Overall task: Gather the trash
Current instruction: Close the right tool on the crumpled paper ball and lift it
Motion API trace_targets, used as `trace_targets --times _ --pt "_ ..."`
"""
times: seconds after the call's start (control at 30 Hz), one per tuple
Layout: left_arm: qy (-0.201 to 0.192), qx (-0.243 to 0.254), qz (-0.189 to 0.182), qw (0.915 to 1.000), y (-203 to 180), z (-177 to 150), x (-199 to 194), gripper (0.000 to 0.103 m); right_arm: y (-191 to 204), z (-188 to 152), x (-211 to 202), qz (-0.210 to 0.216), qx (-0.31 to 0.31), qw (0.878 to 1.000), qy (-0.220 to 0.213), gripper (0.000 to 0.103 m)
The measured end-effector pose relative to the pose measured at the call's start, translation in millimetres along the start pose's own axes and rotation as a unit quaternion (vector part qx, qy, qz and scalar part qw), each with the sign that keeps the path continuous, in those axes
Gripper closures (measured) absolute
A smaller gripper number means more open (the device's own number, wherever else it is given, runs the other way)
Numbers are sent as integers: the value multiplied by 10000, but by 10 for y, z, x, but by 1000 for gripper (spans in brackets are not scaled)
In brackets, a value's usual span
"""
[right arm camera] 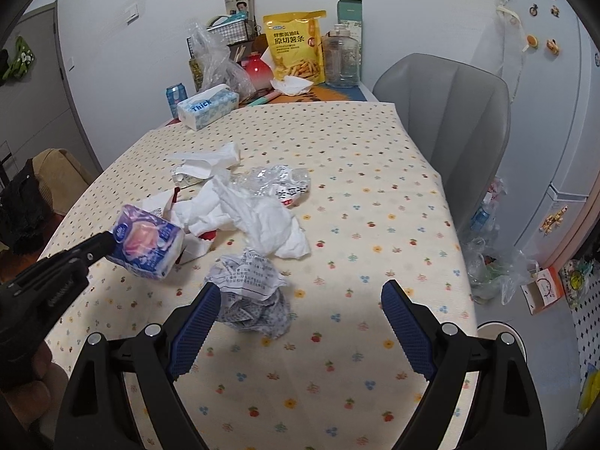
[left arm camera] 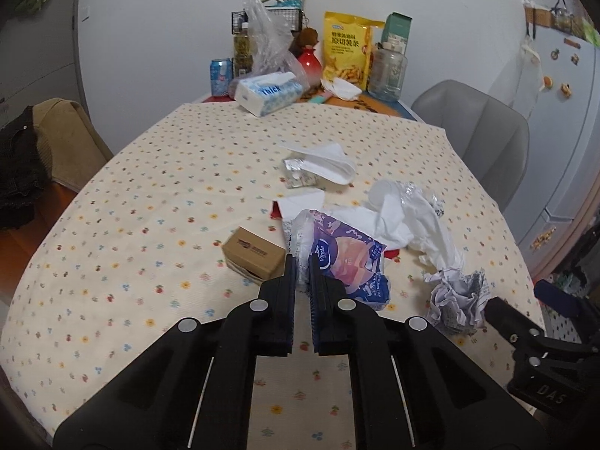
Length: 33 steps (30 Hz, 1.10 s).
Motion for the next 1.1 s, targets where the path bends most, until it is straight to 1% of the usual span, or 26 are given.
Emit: trace_targets --times 0.2,0.33,0.43,0.5,0.53,0.57,0.6,0.63,0.67,0.73,0.8,1.1 --pt "-115 -55 168 9998 138 67 -36 96 151 17 67 -77 -81 9999 -30 17" --pt "-124 -65 224 9997 183 76 -39 96 232 42 71 -30 -115 9999 -60 18" --pt "-132 -61 279 9995 196 81 -48 96 254 59 86 -41 -156 9998 -82 21" --pt "-123 -73 298 9995 202 76 -52 96 251 12 183 -51 -182 9998 62 27" --pt "-121 -72 310 9994 199 72 -58 96 253 -23 237 12 -153 9997 186 39" --pt "-123 -62 327 9994 196 68 -63 96 254 -61 285 92 -115 9994 321 54" --pt "-121 -50 340 9993 192 60 -68 96 257 -98 320 209 -84 9987 449 59" --pt "-106 -42 349 9993 185 47 -70 96 259 -115 327 262 -83 9984 491 69" --pt "-92 -35 353 9993 176 33 -73 96 264 -123 320 290 -95 9983 495 82" --pt "-79 -19 361 9993 160 14 -73 96 253 -122 277 334 -93 9984 455 86" --pt "-78 -8 352 9994 135 5 -80 96 233 -113 217 327 -84 9987 390 99" --pt "-238 78 239 9994 -61 70 -190 96 88 -18 -85 281 -46 9996 44 102"
Point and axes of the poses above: each gripper's, at about its wrist camera, not at the fingertips, and x roughly the way its jaws point, y to its left, z to its top, the point moved 10 cm from there along x, roughly the way its jaws point, and after that the axes turned 1 degree about -y, right-handed, at the moved point
